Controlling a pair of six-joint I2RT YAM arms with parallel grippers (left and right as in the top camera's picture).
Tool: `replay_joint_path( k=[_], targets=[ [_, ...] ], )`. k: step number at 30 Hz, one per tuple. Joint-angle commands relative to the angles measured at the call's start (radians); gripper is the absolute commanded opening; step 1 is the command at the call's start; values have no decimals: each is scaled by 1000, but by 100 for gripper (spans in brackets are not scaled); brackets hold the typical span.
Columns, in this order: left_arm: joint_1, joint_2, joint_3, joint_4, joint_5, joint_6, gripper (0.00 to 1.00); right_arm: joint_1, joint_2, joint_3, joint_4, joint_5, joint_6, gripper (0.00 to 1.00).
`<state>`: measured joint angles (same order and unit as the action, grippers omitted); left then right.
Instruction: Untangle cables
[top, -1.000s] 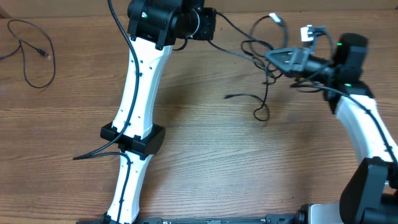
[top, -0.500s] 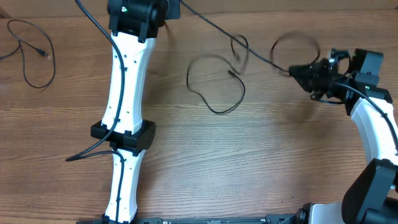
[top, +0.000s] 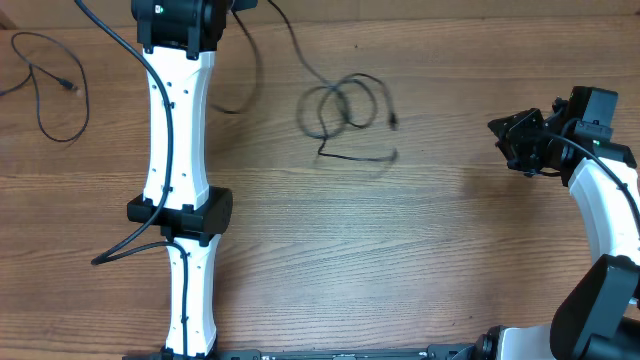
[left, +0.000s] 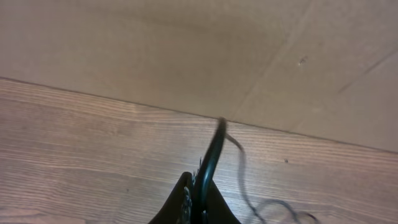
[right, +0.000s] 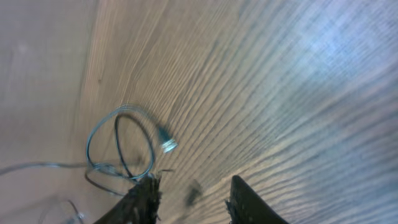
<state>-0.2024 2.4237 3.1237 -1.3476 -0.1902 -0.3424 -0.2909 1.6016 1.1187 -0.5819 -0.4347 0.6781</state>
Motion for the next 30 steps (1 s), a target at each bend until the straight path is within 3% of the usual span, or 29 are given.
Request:
replay_joint_path(
  k=[1, 4, 6, 11, 14, 21, 24, 30],
  targets=[
    [-13, -37, 18, -2, 86, -20, 4, 13, -22, 0, 0, 5, -6, 48],
    [-13, -37, 18, -2, 113, -20, 4, 89, -22, 0, 9, -13, -68, 57],
    [-13, -37, 18, -6, 128, -20, 4, 190, -22, 0, 52, -11, -173, 73],
    [-11, -37, 18, -30, 85, -18, 4, 371, -21, 0, 232, -2, -294, 83],
    [-9, -37, 18, -32, 49, -31, 4, 500, -4, 0, 363, 122, -415, 82],
    [2, -37, 18, -43, 48, -33, 4, 657, 94, 0, 480, 191, -412, 79],
    [13, -37, 18, -43, 40, -63, 4, 711, 164, 0, 497, 191, -273, 73],
    [21, -37, 18, -63, 32, -85, 4, 776, 235, 0, 576, 198, -175, 71]
  ],
)
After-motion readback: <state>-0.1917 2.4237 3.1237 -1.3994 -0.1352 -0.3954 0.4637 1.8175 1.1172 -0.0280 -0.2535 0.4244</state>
